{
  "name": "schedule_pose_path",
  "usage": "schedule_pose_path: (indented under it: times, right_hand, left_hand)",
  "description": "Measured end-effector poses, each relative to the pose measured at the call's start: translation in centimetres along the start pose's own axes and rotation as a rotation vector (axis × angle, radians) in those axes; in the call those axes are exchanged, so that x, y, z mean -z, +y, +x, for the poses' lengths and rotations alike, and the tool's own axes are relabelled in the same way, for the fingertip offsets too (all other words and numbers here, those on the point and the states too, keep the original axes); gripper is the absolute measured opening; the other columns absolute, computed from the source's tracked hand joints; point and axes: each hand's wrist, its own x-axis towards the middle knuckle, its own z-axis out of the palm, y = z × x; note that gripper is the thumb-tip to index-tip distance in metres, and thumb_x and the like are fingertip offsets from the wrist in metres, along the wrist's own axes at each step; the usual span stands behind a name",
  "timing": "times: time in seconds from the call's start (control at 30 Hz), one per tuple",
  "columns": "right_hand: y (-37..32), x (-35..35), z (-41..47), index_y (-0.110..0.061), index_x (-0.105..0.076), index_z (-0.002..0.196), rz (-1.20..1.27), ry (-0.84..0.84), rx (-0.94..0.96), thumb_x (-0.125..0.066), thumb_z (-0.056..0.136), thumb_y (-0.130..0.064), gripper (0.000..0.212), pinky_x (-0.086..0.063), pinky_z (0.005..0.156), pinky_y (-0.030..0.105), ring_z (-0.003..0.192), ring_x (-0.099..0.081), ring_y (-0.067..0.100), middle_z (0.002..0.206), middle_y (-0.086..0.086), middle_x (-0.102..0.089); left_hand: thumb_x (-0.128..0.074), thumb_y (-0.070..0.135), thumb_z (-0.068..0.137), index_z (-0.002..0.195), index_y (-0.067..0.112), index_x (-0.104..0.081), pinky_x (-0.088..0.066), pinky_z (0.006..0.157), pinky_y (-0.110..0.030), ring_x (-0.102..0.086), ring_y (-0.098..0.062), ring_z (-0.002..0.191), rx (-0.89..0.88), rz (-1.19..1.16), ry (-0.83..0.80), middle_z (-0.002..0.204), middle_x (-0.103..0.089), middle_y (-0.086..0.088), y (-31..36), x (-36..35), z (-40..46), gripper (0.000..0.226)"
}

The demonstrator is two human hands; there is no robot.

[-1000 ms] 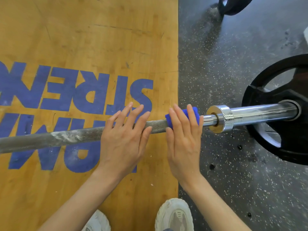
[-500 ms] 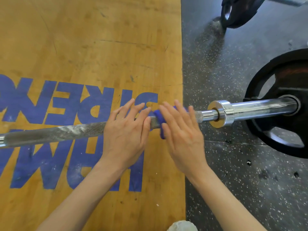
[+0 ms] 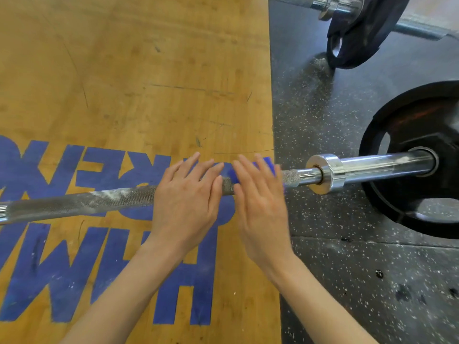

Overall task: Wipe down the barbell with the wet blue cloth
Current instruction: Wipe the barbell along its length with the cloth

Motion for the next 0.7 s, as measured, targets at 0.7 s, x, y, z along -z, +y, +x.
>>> schedule_pose_path:
  times: [0.7]
  right_hand:
    - [-0.3,-2.6,4.6,-0.011,-0.061,0.137,-0.109,0.130,0.003,-0.026,0.111,-0.033,0.049,-0.024,0.121,0.052,0.144,-0.042,0.027,0.144,0.002,-0.058]
  left_hand:
    - [-0.033,0.031,0.107,0.134,0.018,-0.064,-0.031,0.112,-0.041,-0.047,-0.024,0.142,0.049,0.008,0.020,0.141,-0.061,0.003,-1.9,-0.1,0.1,0.043]
